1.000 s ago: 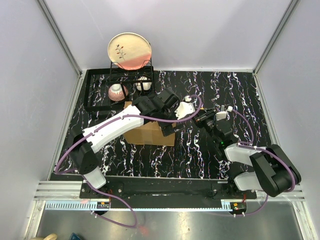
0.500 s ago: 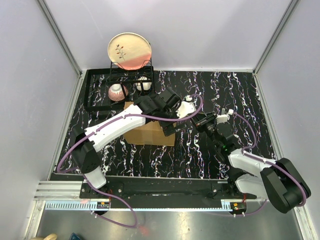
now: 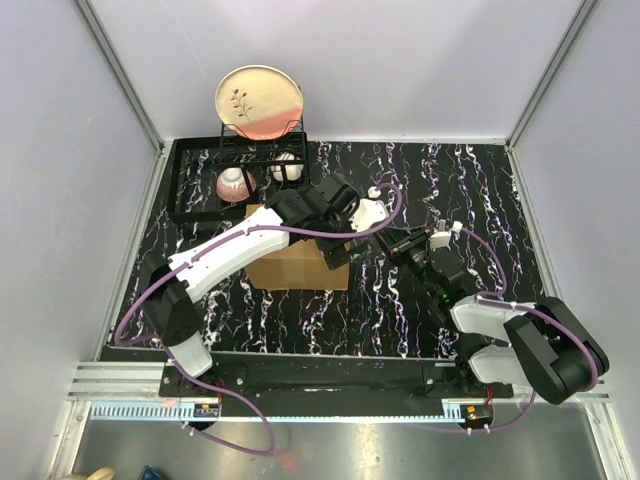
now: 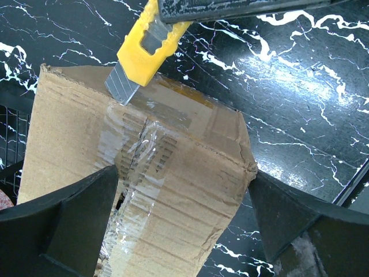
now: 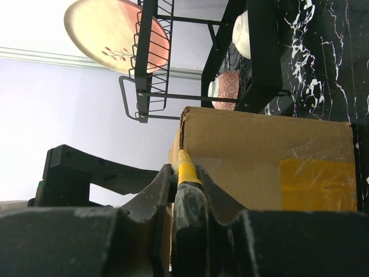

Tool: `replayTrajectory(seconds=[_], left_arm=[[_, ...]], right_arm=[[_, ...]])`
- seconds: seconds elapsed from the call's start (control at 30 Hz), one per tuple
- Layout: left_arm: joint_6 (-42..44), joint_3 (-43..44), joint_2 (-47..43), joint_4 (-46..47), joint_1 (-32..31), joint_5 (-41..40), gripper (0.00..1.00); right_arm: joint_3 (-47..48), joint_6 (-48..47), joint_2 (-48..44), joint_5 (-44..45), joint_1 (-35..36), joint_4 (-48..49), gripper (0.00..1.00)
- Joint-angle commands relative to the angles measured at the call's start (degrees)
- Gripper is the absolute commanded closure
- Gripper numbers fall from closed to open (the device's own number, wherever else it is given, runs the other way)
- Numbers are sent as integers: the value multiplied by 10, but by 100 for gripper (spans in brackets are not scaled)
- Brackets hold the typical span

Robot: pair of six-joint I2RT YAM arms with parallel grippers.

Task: Unpack the express box
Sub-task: Cut the express box at the center of the board.

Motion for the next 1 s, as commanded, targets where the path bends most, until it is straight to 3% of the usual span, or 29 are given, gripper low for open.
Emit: replayTrajectory(seconds=[0.0,0.4,0.97], left_arm=[[-11,-6,11,43,12,-20,1],[-12,-8,13,48,15,-17,1],[-16,0,15,48,15,-17,1]], right_arm=[[-9,7,-3,-87,14,46,100],[-5,-8,-84,-110,17,-72,100],[-15,-11,-110,-133,27,-101,100]])
